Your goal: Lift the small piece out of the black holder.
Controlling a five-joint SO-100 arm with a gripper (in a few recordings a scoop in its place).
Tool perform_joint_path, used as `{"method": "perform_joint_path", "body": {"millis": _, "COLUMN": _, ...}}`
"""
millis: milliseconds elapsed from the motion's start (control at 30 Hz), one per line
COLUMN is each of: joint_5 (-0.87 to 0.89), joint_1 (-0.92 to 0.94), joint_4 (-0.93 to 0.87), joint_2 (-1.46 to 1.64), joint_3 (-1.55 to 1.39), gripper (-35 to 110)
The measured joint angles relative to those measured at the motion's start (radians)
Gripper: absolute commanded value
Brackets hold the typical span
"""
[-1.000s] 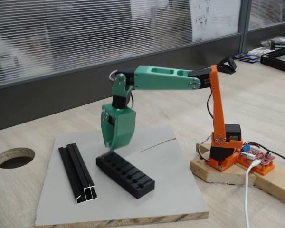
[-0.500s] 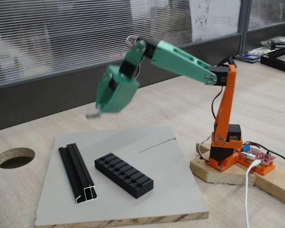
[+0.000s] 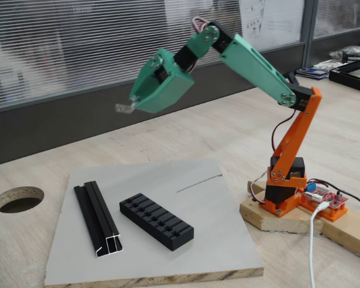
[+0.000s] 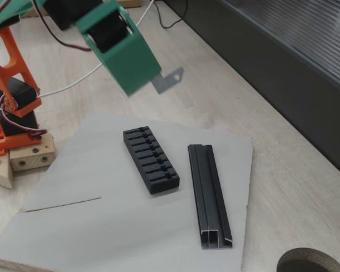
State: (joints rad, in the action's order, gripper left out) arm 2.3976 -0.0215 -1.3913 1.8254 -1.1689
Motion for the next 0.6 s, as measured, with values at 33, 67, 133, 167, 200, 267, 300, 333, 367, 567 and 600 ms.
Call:
{"method": "perform_joint_path", "body": {"millis": 33, "joint_5": 0.0, "joint_1": 0.0, "joint_4": 0.0, "joint_2": 0.011, "joint_3": 0.0, "gripper": 5}}
{"method": "perform_joint_path", "body": {"millis": 67, "joint_5": 0.0, "joint_1": 0.0, "joint_4": 0.0, "joint_2": 0.02, "joint_3": 0.0, "gripper": 5}}
{"method": "perform_joint_path", "body": {"millis": 133, "joint_5": 0.0, "joint_1": 0.0, "joint_4": 0.0, "joint_2": 0.046, "joint_3": 0.0, "gripper": 5}}
{"method": "perform_joint_path", "body": {"millis": 167, "joint_5": 0.0, "joint_1": 0.0, "joint_4": 0.0, "joint_2": 0.058, "joint_3": 0.0, "gripper": 5}}
{"method": "perform_joint_path", "body": {"millis": 200, "joint_5": 0.0, "joint_1": 0.0, "joint_4": 0.0, "joint_2": 0.067, "joint_3": 0.0, "gripper": 5}}
{"method": "perform_joint_path", "body": {"millis": 267, "joint_5": 0.0, "joint_1": 0.0, "joint_4": 0.0, "joint_2": 0.081, "joint_3": 0.0, "gripper": 5}}
{"method": "perform_joint_path", "body": {"millis": 300, "joint_5": 0.0, "joint_1": 0.0, "joint_4": 0.0, "joint_2": 0.084, "joint_3": 0.0, "gripper": 4}}
{"method": "perform_joint_path", "body": {"millis": 333, "joint_5": 0.0, "joint_1": 0.0, "joint_4": 0.0, "joint_2": 0.092, "joint_3": 0.0, "gripper": 4}}
{"method": "perform_joint_path", "body": {"millis": 367, "joint_5": 0.0, "joint_1": -0.002, "joint_4": 0.0, "joint_2": 0.095, "joint_3": 0.0, "gripper": 4}}
{"method": "perform_joint_path", "body": {"millis": 567, "joint_5": 0.0, "joint_1": -0.002, "joint_4": -0.015, "joint_2": 0.103, "joint_3": 0.0, "gripper": 4}}
{"method": "perform_joint_path", "body": {"millis": 600, "joint_5": 0.0, "joint_1": -0.002, "joint_4": -0.017, "joint_2": 0.103, "joint_3": 0.0, "gripper": 4}}
